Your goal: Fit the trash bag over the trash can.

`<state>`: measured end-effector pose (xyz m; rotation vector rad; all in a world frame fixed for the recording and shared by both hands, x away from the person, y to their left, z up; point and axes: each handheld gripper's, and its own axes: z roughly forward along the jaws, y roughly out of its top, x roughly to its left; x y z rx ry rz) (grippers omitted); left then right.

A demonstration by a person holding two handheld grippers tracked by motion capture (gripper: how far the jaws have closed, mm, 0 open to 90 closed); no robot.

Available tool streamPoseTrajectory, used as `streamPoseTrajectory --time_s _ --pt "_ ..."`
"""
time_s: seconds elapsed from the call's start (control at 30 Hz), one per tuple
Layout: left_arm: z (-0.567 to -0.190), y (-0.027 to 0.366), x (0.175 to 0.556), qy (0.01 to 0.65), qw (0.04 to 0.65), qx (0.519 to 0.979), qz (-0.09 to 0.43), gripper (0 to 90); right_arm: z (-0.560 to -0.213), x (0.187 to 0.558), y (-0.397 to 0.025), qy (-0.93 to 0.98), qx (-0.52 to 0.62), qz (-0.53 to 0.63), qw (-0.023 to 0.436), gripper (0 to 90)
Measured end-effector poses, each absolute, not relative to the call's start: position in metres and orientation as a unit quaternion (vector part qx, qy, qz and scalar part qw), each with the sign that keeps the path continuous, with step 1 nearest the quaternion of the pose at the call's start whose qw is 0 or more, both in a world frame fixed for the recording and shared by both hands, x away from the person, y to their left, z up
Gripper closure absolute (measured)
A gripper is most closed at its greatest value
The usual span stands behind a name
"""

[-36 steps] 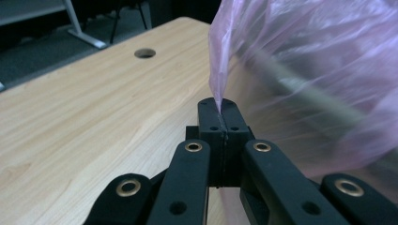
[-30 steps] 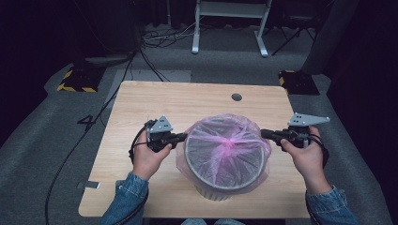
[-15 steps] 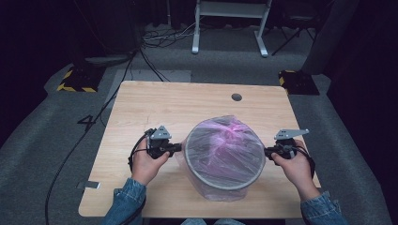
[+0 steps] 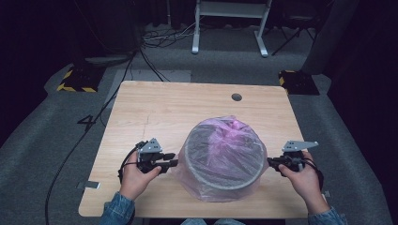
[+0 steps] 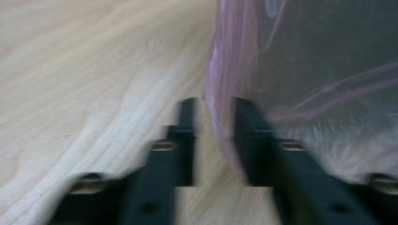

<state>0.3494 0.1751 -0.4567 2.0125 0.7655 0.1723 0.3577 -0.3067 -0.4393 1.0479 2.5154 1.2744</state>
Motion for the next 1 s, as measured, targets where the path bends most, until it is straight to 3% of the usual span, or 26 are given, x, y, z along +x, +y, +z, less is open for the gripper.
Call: streamPoseTrajectory --time_s 0.07,0.17,0.3,0.53,0.73,0.83,0.9,1.0 --pt "-0.451 0.179 0.346 0.304 0.486 0.815 0.082 49.3 -0.433 0.354 -0.313 0.825 0.34 0.442 0.091 64.6" --pt "-0.439 0.184 0.338 0.295 0.5 0.809 0.091 38.6 -0.421 0.347 -0.321 0.813 0.335 0.457 0.133 45.8" --pt "-0.428 0.183 0.324 0.27 0.503 0.816 0.087 29.1 -0.403 0.331 -0.333 0.808 0.325 0.468 0.147 34.4" --pt "-0.419 0.168 0.31 0.222 0.518 0.82 0.094 24.0 -0.395 0.312 -0.323 0.826 0.279 0.473 0.126 23.2" --pt "-0.411 0.164 0.316 0.204 0.533 0.816 0.09 19.8 -0.395 0.308 -0.303 0.847 0.238 0.461 0.12 22.2" --pt "-0.409 0.159 0.321 0.19 0.534 0.819 0.092 17.9 -0.397 0.312 -0.292 0.853 0.224 0.457 0.12 26.8" --pt "-0.406 0.154 0.321 0.174 0.536 0.821 0.093 18.2 -0.395 0.314 -0.288 0.852 0.216 0.462 0.117 36.0" --pt "-0.402 0.149 0.323 0.155 0.537 0.824 0.09 20.1 -0.391 0.317 -0.287 0.853 0.198 0.468 0.121 57.0"
